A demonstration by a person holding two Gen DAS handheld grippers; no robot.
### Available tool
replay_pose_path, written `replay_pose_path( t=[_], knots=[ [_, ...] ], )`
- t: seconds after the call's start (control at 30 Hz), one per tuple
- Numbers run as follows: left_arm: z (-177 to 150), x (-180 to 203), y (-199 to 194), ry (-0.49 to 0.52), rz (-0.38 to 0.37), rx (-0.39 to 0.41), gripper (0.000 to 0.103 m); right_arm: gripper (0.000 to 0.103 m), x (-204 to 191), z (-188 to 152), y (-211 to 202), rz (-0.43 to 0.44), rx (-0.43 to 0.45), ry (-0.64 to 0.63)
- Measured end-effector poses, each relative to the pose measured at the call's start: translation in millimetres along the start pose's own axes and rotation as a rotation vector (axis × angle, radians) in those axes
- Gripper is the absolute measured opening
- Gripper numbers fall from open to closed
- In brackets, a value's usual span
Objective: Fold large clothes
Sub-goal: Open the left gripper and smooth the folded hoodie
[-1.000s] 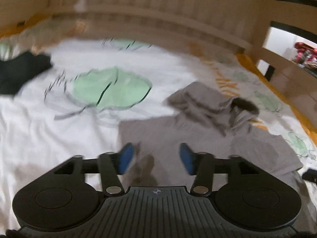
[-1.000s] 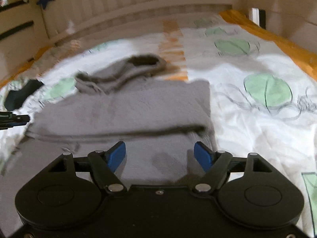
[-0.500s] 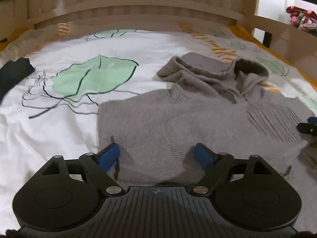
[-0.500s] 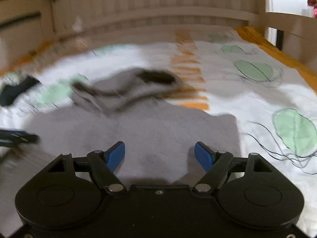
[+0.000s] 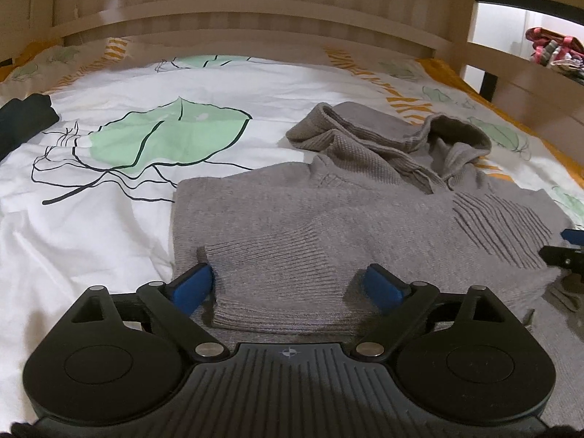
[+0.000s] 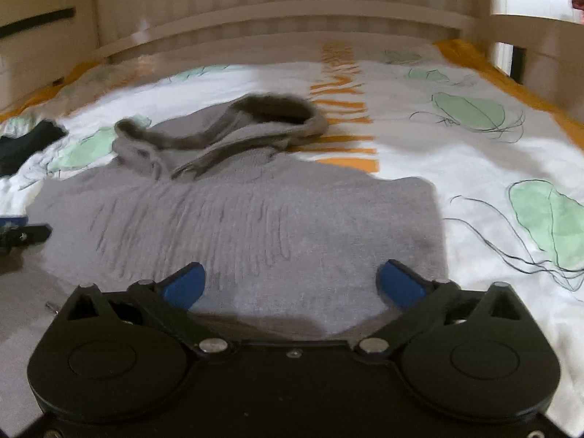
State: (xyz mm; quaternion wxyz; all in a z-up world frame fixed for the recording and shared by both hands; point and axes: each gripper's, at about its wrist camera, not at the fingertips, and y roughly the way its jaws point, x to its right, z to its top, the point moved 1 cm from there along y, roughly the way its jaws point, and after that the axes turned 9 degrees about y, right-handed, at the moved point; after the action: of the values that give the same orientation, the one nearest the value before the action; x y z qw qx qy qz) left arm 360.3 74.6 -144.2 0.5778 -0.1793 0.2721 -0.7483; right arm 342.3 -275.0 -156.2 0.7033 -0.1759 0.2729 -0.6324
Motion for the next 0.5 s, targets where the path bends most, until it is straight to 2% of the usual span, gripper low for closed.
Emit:
replay_pose_path(
  t=[0.13, 0.27, 0.4, 0.5],
  knots=[
    [5, -2, 1, -0.001, -0.019, -0.028, 0.092, 0.103, 0, 1, 1, 0.002, -0.008, 0.001],
    [21, -4, -11, 0.021, -0.06, -0.092, 0.09, 0.102, -2, 11, -2, 0.009, -0.071, -0.034],
    [49, -5, -36, 0.049, -0.087, -0.021, 0.09, 0.096, -3, 29, -19, 0.063, -0.113, -0.061],
    [82, 0, -39, 0.093, -0.083, 0.035, 0.09, 0.096, -5, 51, -29, 0.094, -0.066, -0.07]
  ],
)
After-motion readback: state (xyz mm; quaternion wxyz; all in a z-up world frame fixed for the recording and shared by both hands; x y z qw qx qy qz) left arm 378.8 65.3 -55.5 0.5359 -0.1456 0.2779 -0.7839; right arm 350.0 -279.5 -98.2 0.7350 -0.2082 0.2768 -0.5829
